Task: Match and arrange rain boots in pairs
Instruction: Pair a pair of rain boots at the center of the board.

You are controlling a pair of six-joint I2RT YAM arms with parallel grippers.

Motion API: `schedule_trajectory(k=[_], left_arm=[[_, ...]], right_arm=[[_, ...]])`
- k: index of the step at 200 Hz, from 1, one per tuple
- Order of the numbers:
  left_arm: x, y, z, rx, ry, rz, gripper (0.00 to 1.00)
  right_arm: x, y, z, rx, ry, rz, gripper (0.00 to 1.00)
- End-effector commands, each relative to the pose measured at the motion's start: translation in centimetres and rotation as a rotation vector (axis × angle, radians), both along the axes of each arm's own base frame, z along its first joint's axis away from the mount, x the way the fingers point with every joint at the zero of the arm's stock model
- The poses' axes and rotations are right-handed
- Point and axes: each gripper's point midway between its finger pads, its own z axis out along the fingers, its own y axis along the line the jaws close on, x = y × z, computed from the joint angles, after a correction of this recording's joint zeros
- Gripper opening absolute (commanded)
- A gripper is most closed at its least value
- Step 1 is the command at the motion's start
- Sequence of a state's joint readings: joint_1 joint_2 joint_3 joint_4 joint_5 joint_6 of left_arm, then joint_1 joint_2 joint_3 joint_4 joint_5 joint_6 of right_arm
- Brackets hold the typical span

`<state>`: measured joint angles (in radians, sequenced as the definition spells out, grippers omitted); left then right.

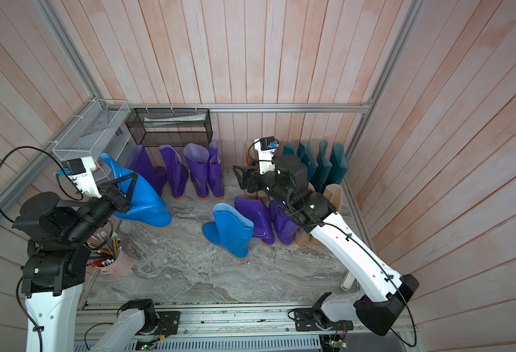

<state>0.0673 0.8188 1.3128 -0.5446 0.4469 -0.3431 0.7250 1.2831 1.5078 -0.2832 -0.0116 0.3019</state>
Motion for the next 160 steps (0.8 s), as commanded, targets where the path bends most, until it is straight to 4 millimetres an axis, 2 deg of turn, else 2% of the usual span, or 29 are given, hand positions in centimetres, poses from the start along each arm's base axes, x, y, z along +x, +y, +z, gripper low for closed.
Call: schedule_trajectory(k=[1, 27, 61, 78, 98, 123, 160], left_arm=[[0.7, 0.8, -1.8, 0.117, -0.028, 0.043, 0.0], [2.1, 1.1, -5.4, 0.175, 0.041, 0.042, 0.0], [4.1, -0.3, -8.4, 0.184, 0.118, -0.066, 0.0], [5.2, -0.7, -10.0, 0.205, 0.159, -0.104, 0.0], [6.1, -2.1, -11.9, 0.257, 0.172, -0.217, 0.0], [6.4, -3.3, -13.1, 0.28, 0.21, -0.311, 0.0], [7.0, -1.9, -15.5, 0.329, 0.275, -0.214, 0.0]], right_arm=[[-0.8, -1.6, -1.4, -0.033, 0.005, -0.039, 0.73], [-1.5, -2.2, -3.8, -0.051, 0.039, -0.038, 0.74], [-1.7, -2.2, -6.2, -0.076, 0.085, -0.031, 0.74], [-1.7, -2.0, -6.7, -0.074, 0.093, -0.02, 0.74], [-1.7, -1.5, -6.8, -0.059, 0.096, -0.005, 0.74], [-1.5, -0.6, -7.2, -0.054, 0.106, 0.028, 0.74], [-1.1, -0.3, -8.0, -0.059, 0.113, 0.023, 0.74]])
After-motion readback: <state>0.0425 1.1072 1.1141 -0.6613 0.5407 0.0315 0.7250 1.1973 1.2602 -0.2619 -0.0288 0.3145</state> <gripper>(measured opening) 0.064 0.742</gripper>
